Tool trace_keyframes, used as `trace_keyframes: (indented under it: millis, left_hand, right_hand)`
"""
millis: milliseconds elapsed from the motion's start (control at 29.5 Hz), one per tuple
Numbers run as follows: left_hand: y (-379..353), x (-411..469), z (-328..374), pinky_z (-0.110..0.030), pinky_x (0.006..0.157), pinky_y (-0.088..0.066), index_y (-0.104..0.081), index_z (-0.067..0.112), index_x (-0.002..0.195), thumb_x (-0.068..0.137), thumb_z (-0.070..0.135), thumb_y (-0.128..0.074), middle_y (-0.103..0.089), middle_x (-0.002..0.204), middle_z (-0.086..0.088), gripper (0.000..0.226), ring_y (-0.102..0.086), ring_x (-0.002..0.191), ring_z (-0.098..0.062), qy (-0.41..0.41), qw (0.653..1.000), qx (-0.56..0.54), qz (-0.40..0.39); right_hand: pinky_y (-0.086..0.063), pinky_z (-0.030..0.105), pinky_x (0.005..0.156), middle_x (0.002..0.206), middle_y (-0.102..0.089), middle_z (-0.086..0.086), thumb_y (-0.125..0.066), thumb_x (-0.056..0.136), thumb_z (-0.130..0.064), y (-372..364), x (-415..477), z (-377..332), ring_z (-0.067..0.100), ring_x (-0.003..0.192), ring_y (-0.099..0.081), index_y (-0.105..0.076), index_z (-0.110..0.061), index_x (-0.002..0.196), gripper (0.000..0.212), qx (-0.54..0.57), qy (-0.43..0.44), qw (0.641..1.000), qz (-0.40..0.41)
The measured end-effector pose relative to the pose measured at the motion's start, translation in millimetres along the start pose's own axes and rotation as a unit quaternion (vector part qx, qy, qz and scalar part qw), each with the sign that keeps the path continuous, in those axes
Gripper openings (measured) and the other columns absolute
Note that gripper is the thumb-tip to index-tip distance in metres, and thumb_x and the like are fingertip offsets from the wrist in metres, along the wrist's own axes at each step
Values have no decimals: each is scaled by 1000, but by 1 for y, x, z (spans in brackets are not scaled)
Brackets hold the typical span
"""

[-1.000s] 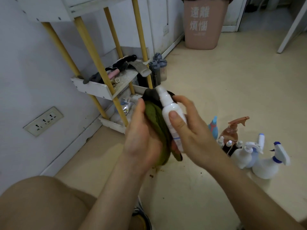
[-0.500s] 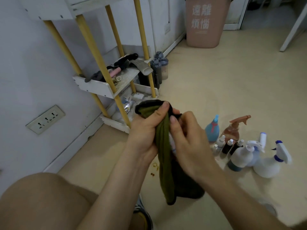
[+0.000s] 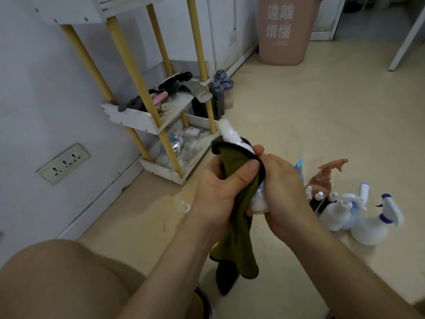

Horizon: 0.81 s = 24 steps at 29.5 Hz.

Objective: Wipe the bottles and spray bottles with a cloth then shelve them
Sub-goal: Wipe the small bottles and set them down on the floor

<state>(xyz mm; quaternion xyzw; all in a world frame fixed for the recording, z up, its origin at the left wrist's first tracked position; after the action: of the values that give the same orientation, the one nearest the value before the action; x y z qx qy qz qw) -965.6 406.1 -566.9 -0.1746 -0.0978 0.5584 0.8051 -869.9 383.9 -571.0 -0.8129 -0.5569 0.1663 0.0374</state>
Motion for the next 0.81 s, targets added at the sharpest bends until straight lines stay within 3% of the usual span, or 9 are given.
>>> trace_keyframes:
  millis: [102,237,339,407,474,508,576,678,813]
  left_hand:
    - [-1,-2,3,-28,71,-58,-70,2,101,74,12,-71,-74,91,-11,28,-72,87,-23,-24,999,2,38]
    - [-2,-1,16,-28,65,-59,-73,6,76,86,14,-68,-72,76,-7,13,-70,73,-19,-32,991,-1,128]
    - [12,8,20,-35,73,-59,-67,7,81,95,16,-60,-70,70,-7,18,-69,70,-20,3,976,-109,190]
    - [19,16,26,-37,82,-56,-63,7,89,99,19,-55,-67,72,-7,18,-69,74,-22,15,969,-189,156]
    - [26,18,29,-36,85,-55,-62,9,91,99,26,-51,-65,72,-4,22,-69,74,-21,17,968,-219,121]
    - [27,19,29,-35,83,-55,-63,10,90,98,29,-50,-65,71,-3,24,-69,73,-20,12,971,-214,105]
    - [25,19,29,-34,77,-56,-63,11,88,95,33,-50,-65,69,-2,27,-69,71,-19,8,978,-193,83]
    - [36,22,32,-35,77,-56,-66,13,92,96,35,-48,-70,76,-3,29,-71,78,-20,-4,967,-229,111]
    - [54,19,37,-39,87,-53,-72,15,108,102,41,-42,-73,109,-3,40,-65,108,-19,-9,971,-166,171]
  right_hand:
    - [-46,27,57,62,-55,-11,-38,104,-21,2,-2,-8,5,62,-54,-52,-17,77,31,-135,168,976,41]
    - [-30,9,46,55,-34,-17,-33,103,-25,-7,-23,-27,-1,49,-43,-36,-23,85,18,-307,431,847,56]
    - [-22,11,44,65,-35,-14,-31,103,-31,-13,-31,-19,3,46,-30,-37,-20,89,18,-412,488,766,71]
    - [-30,22,43,60,-44,-12,-35,102,-33,-11,-22,-14,9,49,-41,-41,-19,84,24,-379,390,838,43]
    - [-35,28,44,56,-53,-9,-42,102,-33,-6,-5,-10,6,49,-51,-46,-17,78,29,-253,166,953,-19]
    - [-38,29,40,54,-56,-7,-43,101,-34,-5,0,-5,8,45,-53,-48,-14,80,30,-175,39,982,-66]
    - [-41,27,39,58,-61,8,-46,99,-42,-5,1,0,22,42,-55,-52,-8,93,36,-79,-115,976,-169]
    - [-43,26,42,70,-63,19,-54,90,-50,4,5,-7,24,47,-55,-61,-6,105,47,-115,-82,959,-244]
    - [-51,29,51,76,-66,7,-54,83,-50,17,8,-29,17,59,-61,-66,-16,104,42,-96,3,976,-194]
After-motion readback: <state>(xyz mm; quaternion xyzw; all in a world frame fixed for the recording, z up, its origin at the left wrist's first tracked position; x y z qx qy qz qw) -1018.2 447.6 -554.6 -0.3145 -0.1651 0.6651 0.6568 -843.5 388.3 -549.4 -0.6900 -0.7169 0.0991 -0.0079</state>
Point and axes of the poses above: each hand's wrist, its own x-axis towards the middle knuckle, its own y-axis out of the back of the hand, z = x × y, the point moved 6 cm from there along x, towards the middle knuckle
